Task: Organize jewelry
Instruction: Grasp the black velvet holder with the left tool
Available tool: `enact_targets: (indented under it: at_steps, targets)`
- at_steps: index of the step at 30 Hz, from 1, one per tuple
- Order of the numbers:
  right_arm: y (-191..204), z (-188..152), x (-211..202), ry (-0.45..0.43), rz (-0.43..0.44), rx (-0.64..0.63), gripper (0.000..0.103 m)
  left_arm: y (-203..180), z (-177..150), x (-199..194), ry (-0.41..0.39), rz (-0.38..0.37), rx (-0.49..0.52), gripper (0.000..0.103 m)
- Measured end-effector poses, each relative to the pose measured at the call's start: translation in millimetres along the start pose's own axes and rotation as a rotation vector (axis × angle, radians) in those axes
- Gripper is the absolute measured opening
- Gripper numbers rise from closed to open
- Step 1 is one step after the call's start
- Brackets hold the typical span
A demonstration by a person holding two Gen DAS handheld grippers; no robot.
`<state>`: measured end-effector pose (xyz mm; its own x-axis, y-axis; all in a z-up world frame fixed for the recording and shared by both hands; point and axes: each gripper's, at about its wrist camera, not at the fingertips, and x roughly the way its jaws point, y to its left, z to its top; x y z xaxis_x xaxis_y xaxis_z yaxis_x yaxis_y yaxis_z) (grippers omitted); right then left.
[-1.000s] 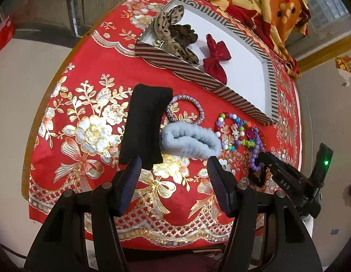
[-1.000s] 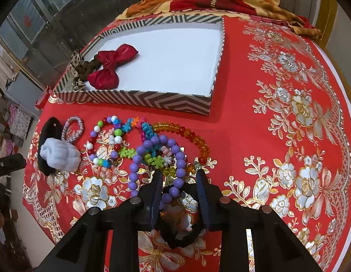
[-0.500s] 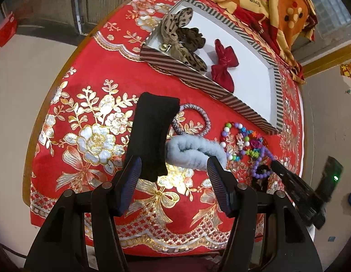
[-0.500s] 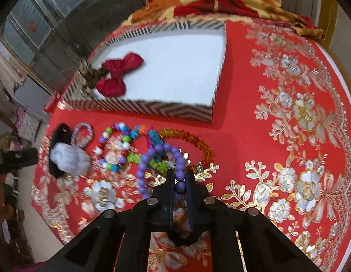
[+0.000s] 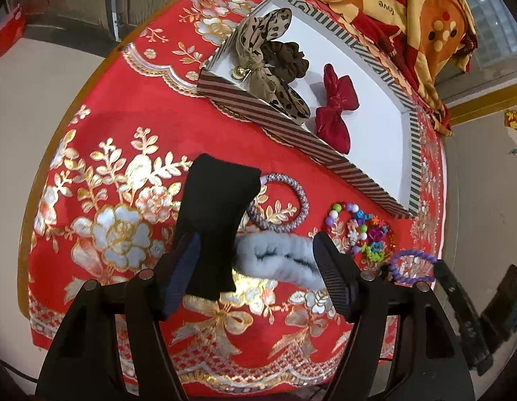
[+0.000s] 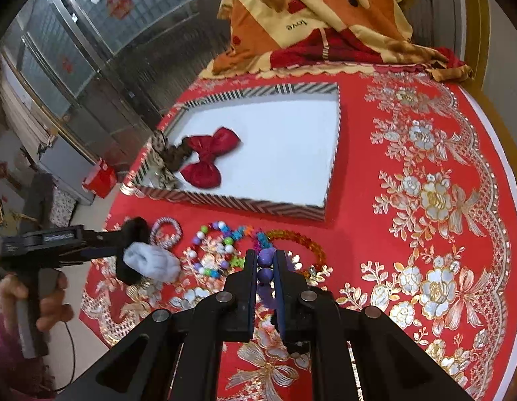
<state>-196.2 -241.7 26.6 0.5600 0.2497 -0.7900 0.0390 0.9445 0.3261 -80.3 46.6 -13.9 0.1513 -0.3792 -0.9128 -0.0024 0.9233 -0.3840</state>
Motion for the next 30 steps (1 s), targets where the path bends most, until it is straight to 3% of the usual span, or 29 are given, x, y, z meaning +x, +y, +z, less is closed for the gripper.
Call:
enact_targets:
  at_steps: [3, 10, 12, 13, 17, 23, 30]
  targets:
    - [2, 1, -2, -0.002, 0.004, -0.006, 0.009, -2, 5, 5, 0.008, 0.009, 0.000, 0.070]
    - [3, 2, -1, 0.005, 0.017, -0.005, 0.009, 0, 9, 18, 0.009, 0.110, 0.004, 0.069]
    - [4, 3, 0, 0.007, 0.021, -0.006, 0.009, 3, 9, 16, -0.011, 0.123, 0.004, 0.053]
    - [4, 3, 0, 0.007, 0.025, -0.007, 0.009, 5, 9, 16, -0.009, 0.133, 0.008, 0.037]
    - [7, 5, -3, 0.002, 0.034, -0.016, 0.009, 9, 10, 13, -0.001, 0.113, 0.007, 0.017]
    - [9, 10, -6, -0.010, 0.049, -0.018, 0.009, 1, 8, -10, -0.067, 0.143, 0.064, 0.008]
    - [13, 13, -8, -0.012, 0.066, -0.027, 0.009, 0, 5, -11, -0.037, 0.129, 0.060, 0.010]
